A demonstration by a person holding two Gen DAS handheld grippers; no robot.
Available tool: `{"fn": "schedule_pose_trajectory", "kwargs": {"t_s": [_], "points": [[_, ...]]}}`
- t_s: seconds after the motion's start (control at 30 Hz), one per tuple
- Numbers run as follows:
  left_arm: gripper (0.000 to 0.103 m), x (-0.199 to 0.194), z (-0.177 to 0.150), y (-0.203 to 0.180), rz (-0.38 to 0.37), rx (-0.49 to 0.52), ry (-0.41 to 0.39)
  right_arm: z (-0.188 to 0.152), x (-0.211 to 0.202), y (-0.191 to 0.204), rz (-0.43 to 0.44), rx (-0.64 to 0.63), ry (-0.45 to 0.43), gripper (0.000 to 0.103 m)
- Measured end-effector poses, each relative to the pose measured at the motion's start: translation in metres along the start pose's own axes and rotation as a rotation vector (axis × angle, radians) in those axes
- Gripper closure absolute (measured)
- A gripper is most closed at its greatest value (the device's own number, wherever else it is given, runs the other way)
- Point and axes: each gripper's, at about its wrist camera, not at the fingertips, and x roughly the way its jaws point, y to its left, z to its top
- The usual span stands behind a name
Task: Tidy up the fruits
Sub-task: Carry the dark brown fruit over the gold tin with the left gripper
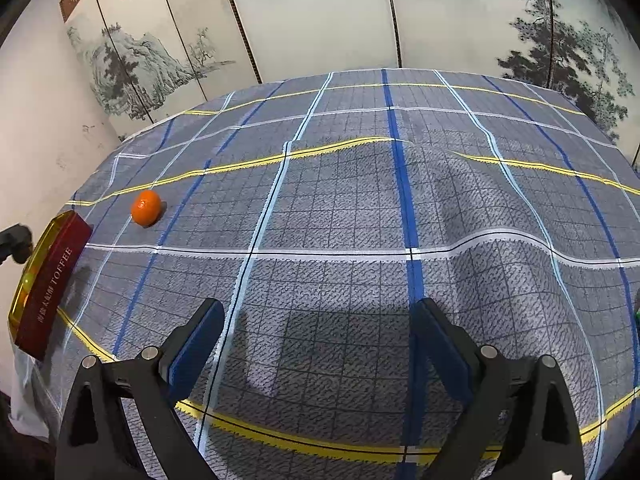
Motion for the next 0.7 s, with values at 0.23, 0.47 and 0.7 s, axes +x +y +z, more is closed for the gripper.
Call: {"fn": "schedule_pose_trajectory", "kwargs": {"t_s": [0.23, 0.47, 0.7], "points": [[0.062, -0.018, -0.013, 0.034, 0.113, 0.003, -0.042, 0.0, 0.002, 0.002, -0.01, -0.008, 0.007, 0.007], [0.062, -0.021, -0.025, 0.056, 0.176, 0.002, -0.048, -0.001, 0.003, 0.005, -0.024, -0.021, 0.016, 0.005], [0.062, -0.021, -0.027, 0.067, 0.188, 0.003, -0.047, -0.001, 0.005, 0.008, -0.037, -0.032, 0.024, 0.003]]}}
